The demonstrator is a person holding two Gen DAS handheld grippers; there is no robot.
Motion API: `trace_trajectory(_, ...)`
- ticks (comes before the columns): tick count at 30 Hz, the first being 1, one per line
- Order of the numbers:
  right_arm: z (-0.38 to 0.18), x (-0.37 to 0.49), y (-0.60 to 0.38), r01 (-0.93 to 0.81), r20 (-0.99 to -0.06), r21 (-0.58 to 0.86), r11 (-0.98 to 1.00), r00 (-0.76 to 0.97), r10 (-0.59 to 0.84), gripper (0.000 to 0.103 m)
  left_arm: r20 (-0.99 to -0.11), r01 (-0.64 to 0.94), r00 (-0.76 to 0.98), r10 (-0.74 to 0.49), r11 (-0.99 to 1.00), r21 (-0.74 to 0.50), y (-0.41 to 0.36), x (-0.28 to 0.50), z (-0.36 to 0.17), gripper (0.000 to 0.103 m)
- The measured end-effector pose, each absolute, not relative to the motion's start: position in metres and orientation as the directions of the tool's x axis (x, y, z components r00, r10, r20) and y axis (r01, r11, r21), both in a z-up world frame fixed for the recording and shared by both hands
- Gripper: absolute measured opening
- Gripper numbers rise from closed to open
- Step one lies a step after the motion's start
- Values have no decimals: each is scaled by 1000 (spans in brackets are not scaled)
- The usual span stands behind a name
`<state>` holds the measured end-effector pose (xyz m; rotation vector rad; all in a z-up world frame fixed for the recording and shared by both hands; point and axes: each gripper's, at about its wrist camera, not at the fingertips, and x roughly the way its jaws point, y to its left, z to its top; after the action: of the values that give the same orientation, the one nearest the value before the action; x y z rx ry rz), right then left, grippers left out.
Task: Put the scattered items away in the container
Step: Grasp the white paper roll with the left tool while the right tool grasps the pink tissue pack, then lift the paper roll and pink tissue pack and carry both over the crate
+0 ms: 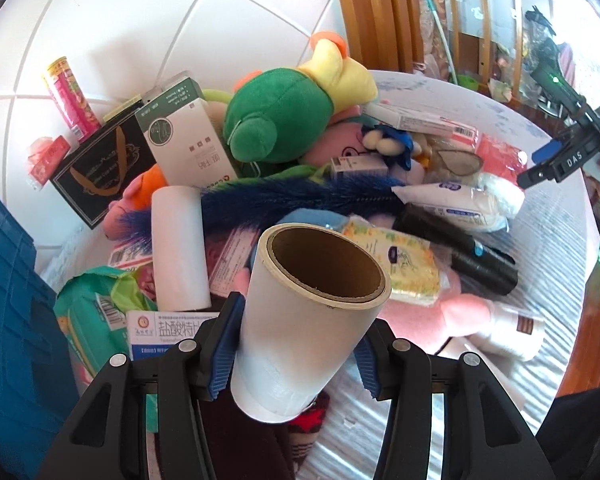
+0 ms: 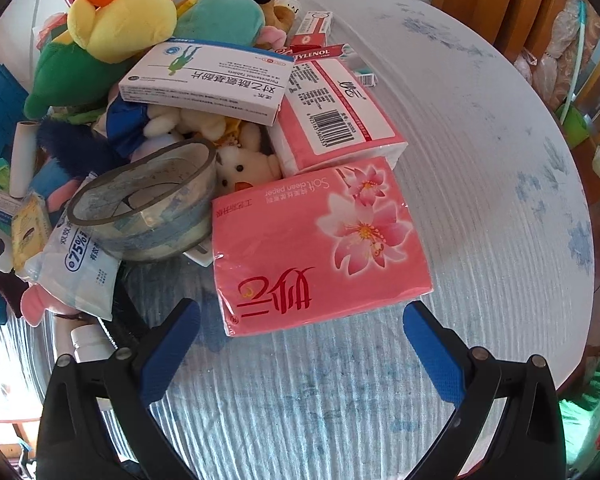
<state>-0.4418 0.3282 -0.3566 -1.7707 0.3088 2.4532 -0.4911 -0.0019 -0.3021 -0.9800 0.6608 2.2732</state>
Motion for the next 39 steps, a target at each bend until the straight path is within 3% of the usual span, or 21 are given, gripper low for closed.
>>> trace_trajectory(6,-366,-445,354,-405,-927,290,-867,-344,-150,103,-763,-658,-576,293,-720,221,3,-492,-299,50)
trace_trajectory(15,-405,-459,388,-722,-911,407,-560,-362,-197,103,-761,-640,-588,274,-733,231,-5,-491,-291,50)
trace_trajectory(23,-408,-484,368,-698,-961,235,-676,-270,-55,103,-761,-628,-590,271,-746,221,-16,-490,-288,50)
trace_trajectory(27,-412,-492,357,-624,-985,79,-777,-168,35,103,-753,-632,-594,282,-744,220,-17,-489,-285,50)
trace_trajectory(29,-414,-488,355,-577,-988,28,-816,-143,67,98,-747,-631,-599,289,-745,218,-19,-490,-282,50)
trace_trajectory(32,-407,-481,347,-505,-980,-27,-863,-155,122,92,-738,-627,-608,294,-748,218,-22,-491,-277,50)
trace_trajectory(39,-381,-466,332,-424,-958,-89,-901,-212,194,90,-719,-617,-624,304,-757,216,-32,-493,-267,50)
